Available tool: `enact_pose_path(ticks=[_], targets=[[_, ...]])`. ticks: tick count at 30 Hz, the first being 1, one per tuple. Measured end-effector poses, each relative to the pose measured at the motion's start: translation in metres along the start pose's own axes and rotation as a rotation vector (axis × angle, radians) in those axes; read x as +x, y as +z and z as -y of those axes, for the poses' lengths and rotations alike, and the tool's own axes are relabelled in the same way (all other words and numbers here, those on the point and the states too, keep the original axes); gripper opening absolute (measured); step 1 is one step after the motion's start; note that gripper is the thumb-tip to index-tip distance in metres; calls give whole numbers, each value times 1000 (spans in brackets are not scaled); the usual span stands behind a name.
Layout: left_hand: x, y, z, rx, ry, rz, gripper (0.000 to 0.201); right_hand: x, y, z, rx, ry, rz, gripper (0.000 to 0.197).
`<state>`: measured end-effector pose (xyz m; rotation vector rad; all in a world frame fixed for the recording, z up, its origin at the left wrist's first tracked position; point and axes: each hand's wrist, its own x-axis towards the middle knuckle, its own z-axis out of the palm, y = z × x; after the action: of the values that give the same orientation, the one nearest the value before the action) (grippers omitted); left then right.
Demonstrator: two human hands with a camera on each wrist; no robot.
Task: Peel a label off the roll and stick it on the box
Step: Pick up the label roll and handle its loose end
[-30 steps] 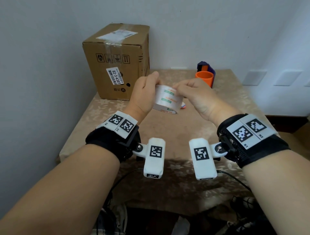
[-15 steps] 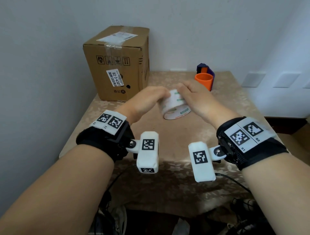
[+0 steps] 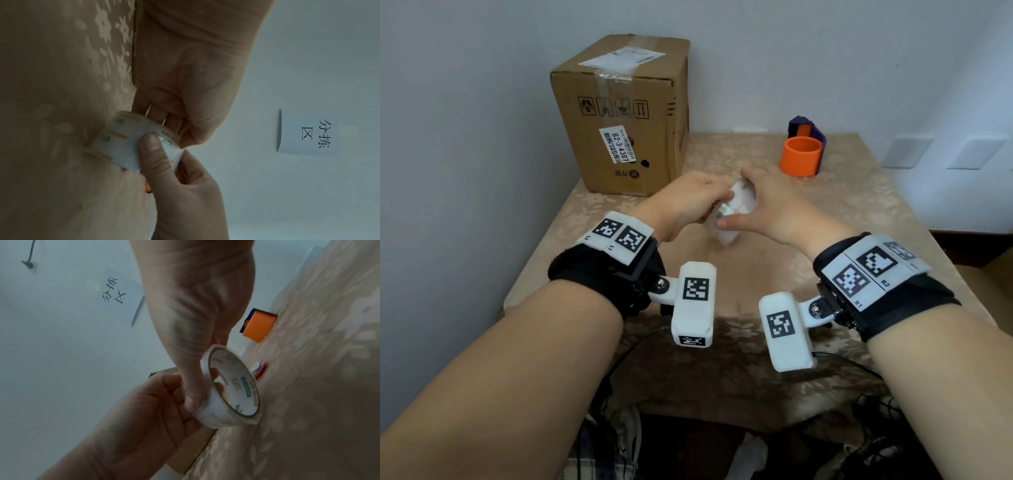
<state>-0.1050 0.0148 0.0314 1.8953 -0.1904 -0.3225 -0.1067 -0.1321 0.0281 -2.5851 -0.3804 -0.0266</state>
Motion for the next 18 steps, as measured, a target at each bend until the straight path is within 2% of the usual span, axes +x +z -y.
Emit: enact_pose_path(ticks=[2, 5, 14, 18], targets=[[-1, 0, -2, 29, -10, -2, 39, 0, -2, -1, -7, 19, -18, 90], [-3, 1, -6, 68, -11, 22, 21, -1, -3, -5, 26, 1, -33, 89], [-3, -1, -5, 56, -28, -35, 27, -4, -1, -4, 127, -61, -99, 70], [-3, -2, -5, 77, -21, 15, 20, -5, -3, -5, 130, -65, -45, 74]])
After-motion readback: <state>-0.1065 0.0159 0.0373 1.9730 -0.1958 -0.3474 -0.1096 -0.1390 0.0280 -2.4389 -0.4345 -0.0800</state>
